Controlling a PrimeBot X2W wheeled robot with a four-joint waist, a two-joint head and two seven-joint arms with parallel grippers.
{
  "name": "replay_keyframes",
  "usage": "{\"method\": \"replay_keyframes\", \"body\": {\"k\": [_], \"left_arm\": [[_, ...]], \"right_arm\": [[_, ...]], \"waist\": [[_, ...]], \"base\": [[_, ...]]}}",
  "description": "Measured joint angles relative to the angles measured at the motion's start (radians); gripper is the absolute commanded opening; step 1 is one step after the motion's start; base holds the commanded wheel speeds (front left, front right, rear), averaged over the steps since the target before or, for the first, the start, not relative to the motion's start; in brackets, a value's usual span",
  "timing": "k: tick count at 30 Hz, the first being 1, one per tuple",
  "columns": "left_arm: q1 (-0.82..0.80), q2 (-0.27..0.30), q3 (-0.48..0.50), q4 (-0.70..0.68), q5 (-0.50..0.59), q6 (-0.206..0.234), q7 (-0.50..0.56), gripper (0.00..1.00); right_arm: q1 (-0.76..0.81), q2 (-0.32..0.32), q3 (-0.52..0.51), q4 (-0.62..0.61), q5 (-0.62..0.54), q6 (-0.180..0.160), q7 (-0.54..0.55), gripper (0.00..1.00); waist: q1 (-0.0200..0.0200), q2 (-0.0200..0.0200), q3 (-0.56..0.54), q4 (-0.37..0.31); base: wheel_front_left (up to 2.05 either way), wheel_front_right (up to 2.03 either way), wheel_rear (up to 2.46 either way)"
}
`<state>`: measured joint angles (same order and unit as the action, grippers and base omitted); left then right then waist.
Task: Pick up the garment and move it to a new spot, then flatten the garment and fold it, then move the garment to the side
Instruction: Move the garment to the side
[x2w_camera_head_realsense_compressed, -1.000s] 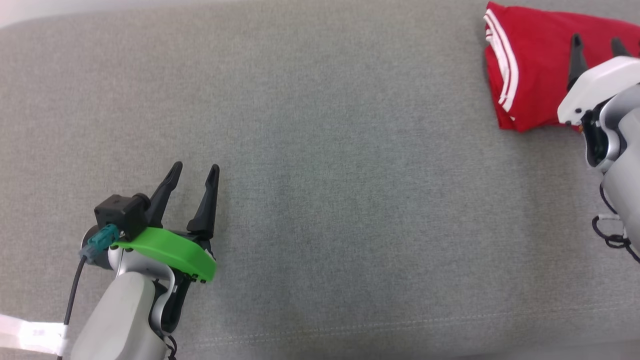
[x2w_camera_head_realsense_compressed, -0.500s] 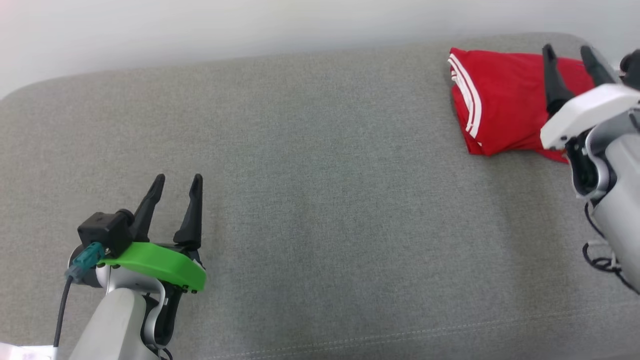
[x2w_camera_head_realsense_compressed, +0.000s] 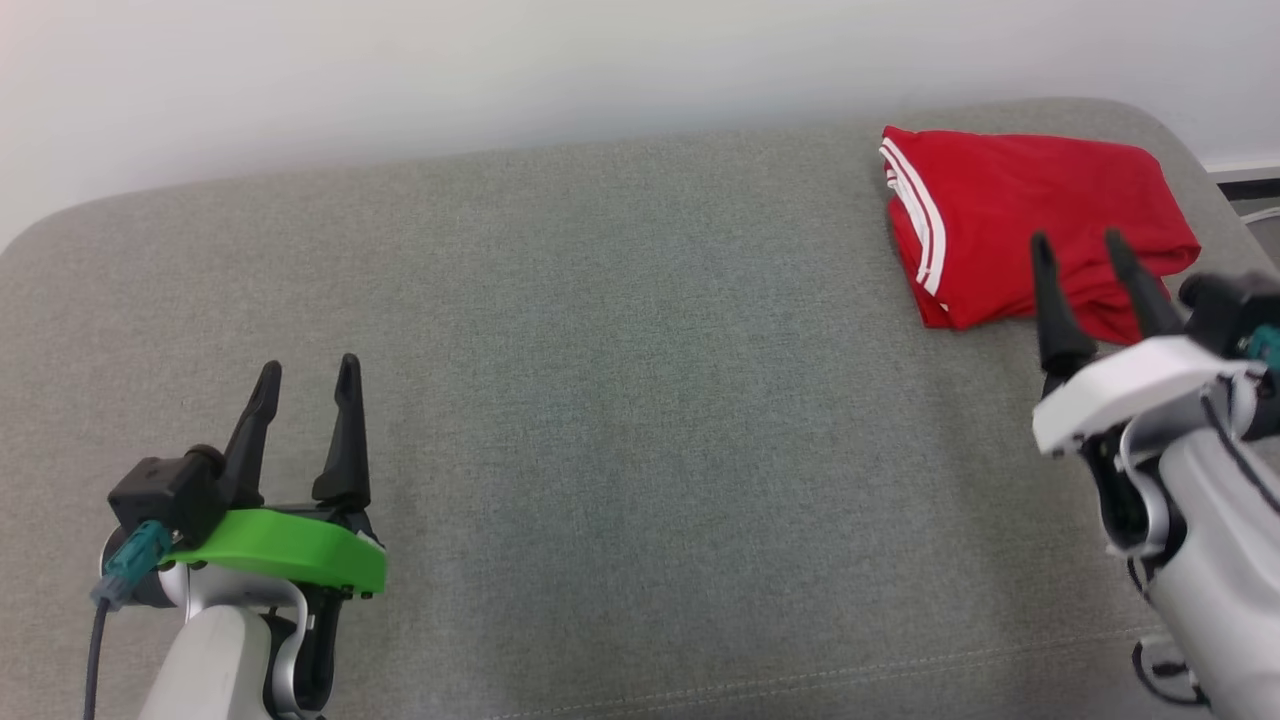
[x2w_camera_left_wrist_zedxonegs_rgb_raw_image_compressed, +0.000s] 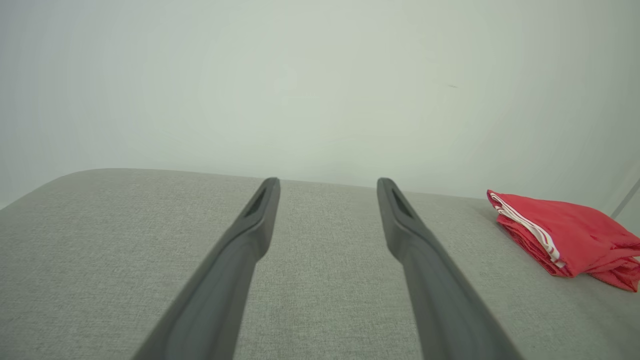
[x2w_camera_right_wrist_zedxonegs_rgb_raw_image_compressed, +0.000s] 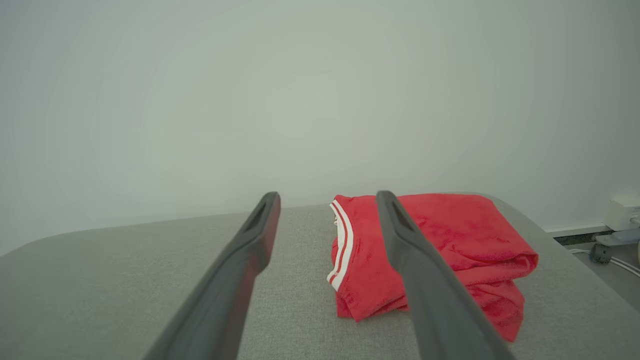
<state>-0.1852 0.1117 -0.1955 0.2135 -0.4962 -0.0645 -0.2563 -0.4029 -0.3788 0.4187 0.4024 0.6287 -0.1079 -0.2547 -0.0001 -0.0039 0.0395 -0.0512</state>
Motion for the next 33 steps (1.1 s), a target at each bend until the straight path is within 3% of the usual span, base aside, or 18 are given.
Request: {"method": "replay_keyframes", "body": {"k": [4, 16, 33], "left_arm": [[0.027, -0.001, 0.030, -0.028, 0.015, 0.005, 0.000, 1.00], [0.067, -0.009, 0.049, -0.053, 0.044, 0.005, 0.000, 1.00], [0.087, -0.030, 0.065, -0.072, 0.074, -0.006, 0.000, 1.00]], "right_arm": [[0.108, 0.015, -0.031, -0.068, -0.051, -0.001, 0.000, 1.00], [0.229, 0.041, -0.114, -0.219, -0.150, -0.010, 0.000, 1.00], [0.337, 0.078, -0.161, -0.312, -0.210, -0.016, 0.000, 1.00]], "waist": [[0.0000, 0.0000, -0.003, 0.001], [0.0000, 0.0000, -0.008, 0.000], [0.0000, 0.0000, -0.004, 0.008]], "base": [[0.00, 0.00, 0.00], [0.00, 0.00, 0.00], [0.00, 0.00, 0.00]]}}
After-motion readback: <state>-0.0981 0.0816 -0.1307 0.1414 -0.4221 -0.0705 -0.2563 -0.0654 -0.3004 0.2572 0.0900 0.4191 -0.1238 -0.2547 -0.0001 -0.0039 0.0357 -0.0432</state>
